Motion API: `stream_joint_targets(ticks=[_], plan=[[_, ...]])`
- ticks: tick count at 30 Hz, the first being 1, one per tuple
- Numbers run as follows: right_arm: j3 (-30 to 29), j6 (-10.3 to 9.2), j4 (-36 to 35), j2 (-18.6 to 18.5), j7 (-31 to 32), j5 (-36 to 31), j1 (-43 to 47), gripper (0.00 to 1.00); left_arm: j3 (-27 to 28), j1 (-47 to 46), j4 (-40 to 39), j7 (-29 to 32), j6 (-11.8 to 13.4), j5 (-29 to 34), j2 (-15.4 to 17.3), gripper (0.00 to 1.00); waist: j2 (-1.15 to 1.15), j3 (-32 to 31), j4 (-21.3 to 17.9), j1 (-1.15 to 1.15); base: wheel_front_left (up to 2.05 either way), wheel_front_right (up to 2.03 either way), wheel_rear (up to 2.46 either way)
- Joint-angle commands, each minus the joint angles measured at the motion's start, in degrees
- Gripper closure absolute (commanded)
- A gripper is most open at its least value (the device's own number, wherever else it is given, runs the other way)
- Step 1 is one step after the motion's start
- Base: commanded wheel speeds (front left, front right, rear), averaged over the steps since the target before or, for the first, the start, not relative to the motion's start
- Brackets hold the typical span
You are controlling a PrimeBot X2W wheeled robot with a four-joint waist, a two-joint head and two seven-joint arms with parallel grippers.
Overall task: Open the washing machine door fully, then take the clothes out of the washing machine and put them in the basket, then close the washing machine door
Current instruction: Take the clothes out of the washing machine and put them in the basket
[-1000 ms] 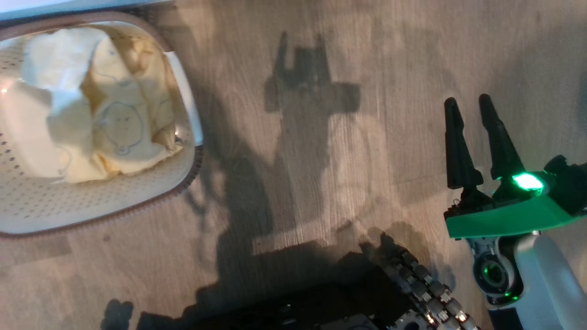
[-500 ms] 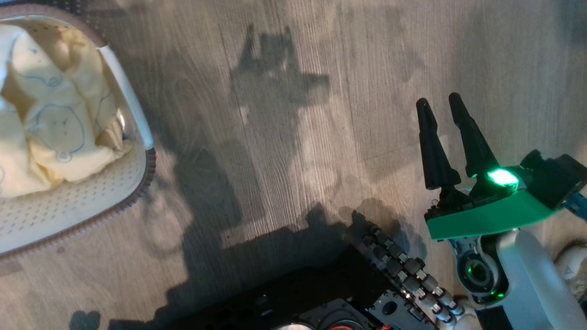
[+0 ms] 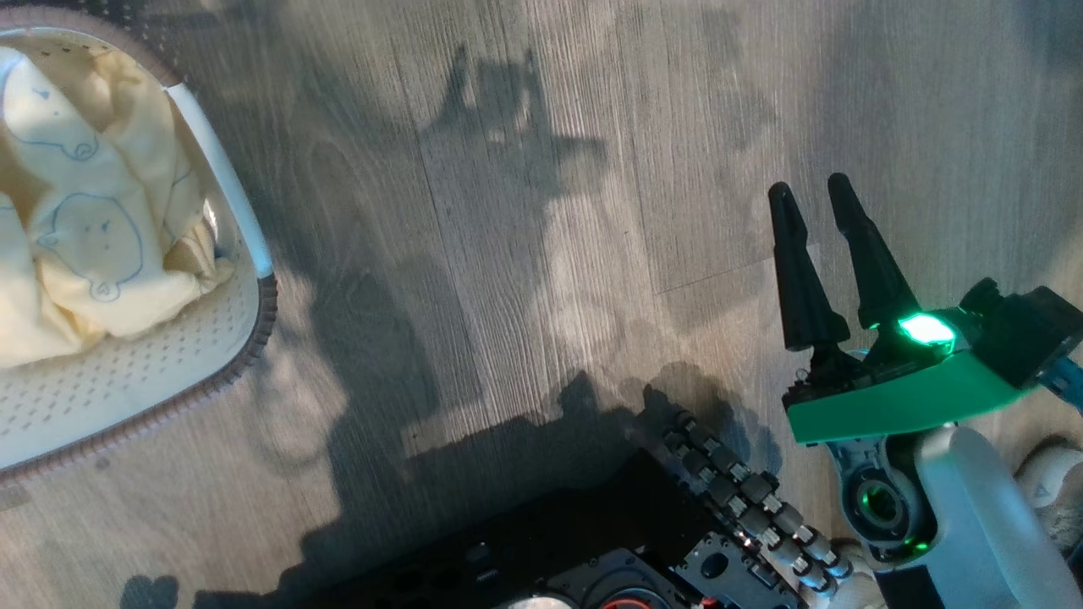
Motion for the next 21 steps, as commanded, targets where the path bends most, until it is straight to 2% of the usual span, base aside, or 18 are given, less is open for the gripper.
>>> stream_joint_targets(ticks=[1,13,21], plan=[[0.4,-0.16,-1.1,-0.7,-0.3,0.5,3.2,0.00,0.2,0.3,-0.7,-0.1,-0.4,0.4,2.7,1.00,0.00,0.1,0.0,0.00,0.00,0.00,0.00],[0.4,-0.16,-0.5,-0.7,-0.3,1.0,1.9,0.00,0.2,-2.2,1.4,-12.6,0.0,-2.2,-1.1,1.00,0.00,0.3,0.5,0.00,0.00,0.00,0.00],[0.4,-0.16,-0.4,-0.7,-0.3,1.6,0.6,0.00,1.3,-1.9,-0.1,-22.3,0.9,-2.7,-1.8,1.00,0.00,0.5,1.2,0.00,0.00,0.00,0.00]])
